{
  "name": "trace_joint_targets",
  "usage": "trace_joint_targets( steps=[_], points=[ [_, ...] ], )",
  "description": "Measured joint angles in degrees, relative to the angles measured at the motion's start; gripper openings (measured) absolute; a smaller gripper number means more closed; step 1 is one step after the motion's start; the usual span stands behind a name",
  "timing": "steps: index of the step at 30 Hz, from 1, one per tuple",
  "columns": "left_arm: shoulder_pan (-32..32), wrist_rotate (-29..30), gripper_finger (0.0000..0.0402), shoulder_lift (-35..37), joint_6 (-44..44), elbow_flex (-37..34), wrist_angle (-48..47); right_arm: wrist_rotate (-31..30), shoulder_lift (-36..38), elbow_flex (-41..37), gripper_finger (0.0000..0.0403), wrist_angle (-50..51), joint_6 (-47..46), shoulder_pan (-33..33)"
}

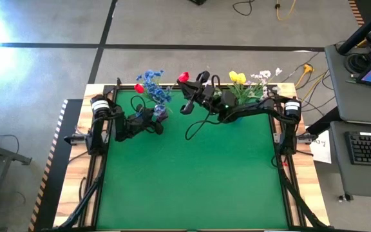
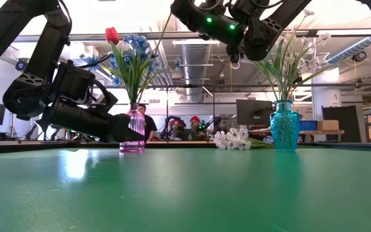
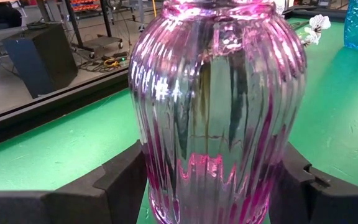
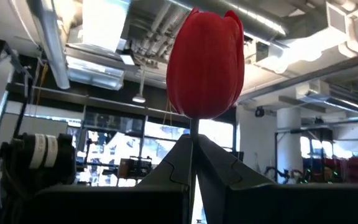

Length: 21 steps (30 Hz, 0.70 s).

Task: Sort flowers into vase by color
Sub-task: Put the red tulip into the purple vase

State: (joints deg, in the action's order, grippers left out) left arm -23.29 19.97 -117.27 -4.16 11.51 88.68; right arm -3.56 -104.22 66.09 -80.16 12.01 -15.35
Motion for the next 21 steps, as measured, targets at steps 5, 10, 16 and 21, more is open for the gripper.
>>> trace_joint_targets(
  steps=[5, 10, 16, 21],
  points=[
    [0.0, 0.0, 0.0245, 0.0, 0.0, 0.0, 0.0, 1.6, 0.0, 1.2, 0.0009, 0.2, 1.4, 0.1],
    [0.0, 0.0, 0.0245, 0.0, 0.0, 0.0, 0.0, 2.1, 0.0, 1.5, 0.0009, 0.2, 1.1, 0.1],
    [0.0, 0.0, 0.0245, 0.0, 0.0, 0.0, 0.0, 2.1, -0.1, 1.3, 0.0009, 0.3, 2.5, 0.1],
    [0.0, 0.0, 0.0245, 0.0, 0.0, 0.0, 0.0, 2.1, -3.0, 1.4, 0.0009, -3.8, 2.8, 0.1]
  ],
)
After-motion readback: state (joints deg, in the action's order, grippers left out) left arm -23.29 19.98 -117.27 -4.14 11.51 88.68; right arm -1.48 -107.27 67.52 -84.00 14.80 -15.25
